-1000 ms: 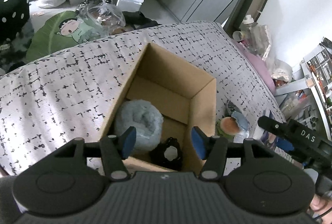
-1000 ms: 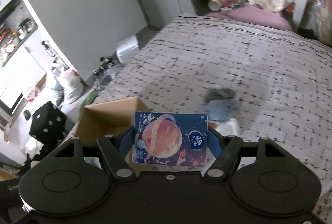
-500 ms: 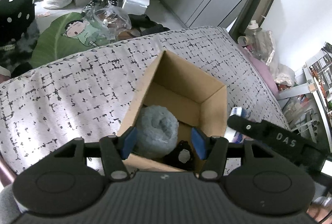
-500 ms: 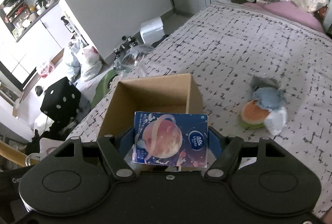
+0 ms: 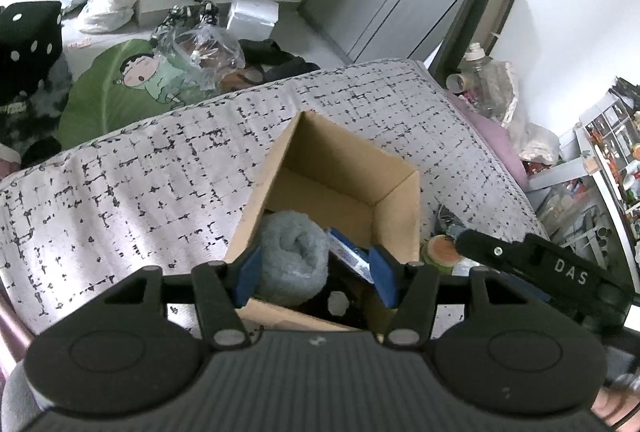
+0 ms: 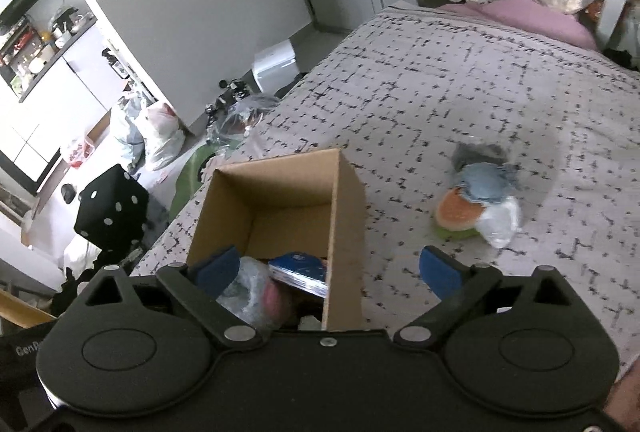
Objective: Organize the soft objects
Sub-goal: 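Lower the bracelet and tissue pack into the box and open both grippers, then move both grippers from the box down to the denim cloth and plastic bag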
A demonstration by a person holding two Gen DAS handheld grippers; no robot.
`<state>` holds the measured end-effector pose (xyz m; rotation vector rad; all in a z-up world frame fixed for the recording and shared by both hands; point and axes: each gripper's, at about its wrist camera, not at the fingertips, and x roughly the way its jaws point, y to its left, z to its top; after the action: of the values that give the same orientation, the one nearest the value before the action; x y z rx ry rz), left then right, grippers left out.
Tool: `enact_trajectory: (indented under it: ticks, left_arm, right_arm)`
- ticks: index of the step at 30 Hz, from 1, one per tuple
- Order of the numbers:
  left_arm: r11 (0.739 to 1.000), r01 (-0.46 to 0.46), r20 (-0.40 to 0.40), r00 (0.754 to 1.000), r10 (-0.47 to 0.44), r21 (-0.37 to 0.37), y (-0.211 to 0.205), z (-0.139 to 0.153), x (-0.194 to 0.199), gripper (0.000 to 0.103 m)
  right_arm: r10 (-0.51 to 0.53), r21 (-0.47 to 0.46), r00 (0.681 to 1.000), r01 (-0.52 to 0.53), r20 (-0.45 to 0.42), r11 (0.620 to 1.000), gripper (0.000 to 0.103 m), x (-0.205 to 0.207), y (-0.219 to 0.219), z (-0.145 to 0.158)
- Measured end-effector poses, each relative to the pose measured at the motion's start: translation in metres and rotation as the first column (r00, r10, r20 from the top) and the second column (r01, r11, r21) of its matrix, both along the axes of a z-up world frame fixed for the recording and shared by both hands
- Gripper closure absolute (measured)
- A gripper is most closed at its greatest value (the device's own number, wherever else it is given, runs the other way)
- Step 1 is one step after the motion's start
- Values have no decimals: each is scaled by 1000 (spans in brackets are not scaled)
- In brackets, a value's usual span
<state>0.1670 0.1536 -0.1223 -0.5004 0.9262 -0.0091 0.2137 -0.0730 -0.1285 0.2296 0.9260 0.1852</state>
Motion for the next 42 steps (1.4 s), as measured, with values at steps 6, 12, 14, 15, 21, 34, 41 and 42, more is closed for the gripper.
enact_trajectory:
  ticks: [6, 12, 14, 15, 21, 34, 41, 42]
  left_arm:
    - [1000, 11, 17, 1000, -11, 18, -14, 12, -3, 45]
    - [998, 29, 19, 999, -30, 52, -30, 23, -2, 44]
    - [997, 26, 22, 999, -27, 67, -36, 28, -1, 35]
    - [997, 23, 28, 999, -25, 76, -38, 30, -1, 32]
    - [995, 15, 46, 999, -19, 100, -56, 40, 3, 29]
    - [986, 87, 37, 995, -93, 145, -111, 35, 23, 28]
    - [984, 100, 23, 994, -105, 145, -134, 23, 39, 28]
    - [984, 102, 22, 994, -106, 146, -136, 22, 41, 28]
  right_arm:
    - [-3, -12, 1000, 3, 9, 1000, 0, -6, -15, 13]
    - [15, -2, 1000, -15, 1, 1000, 0, -8, -32, 23]
    - [10, 1, 1000, -10, 4, 1000, 0, -9, -39, 27]
    - [8, 4, 1000, -8, 5, 1000, 0, -8, -44, 29]
    - [-15, 0, 1000, 15, 11, 1000, 0, -6, -74, 38]
    - [-94, 91, 995, 92, 21, 992, 0, 3, -127, 6]
    - [-153, 166, 988, 150, 5, 975, 8, 7, -149, -6]
    - [-161, 179, 987, 159, -7, 971, 12, 9, -153, -9]
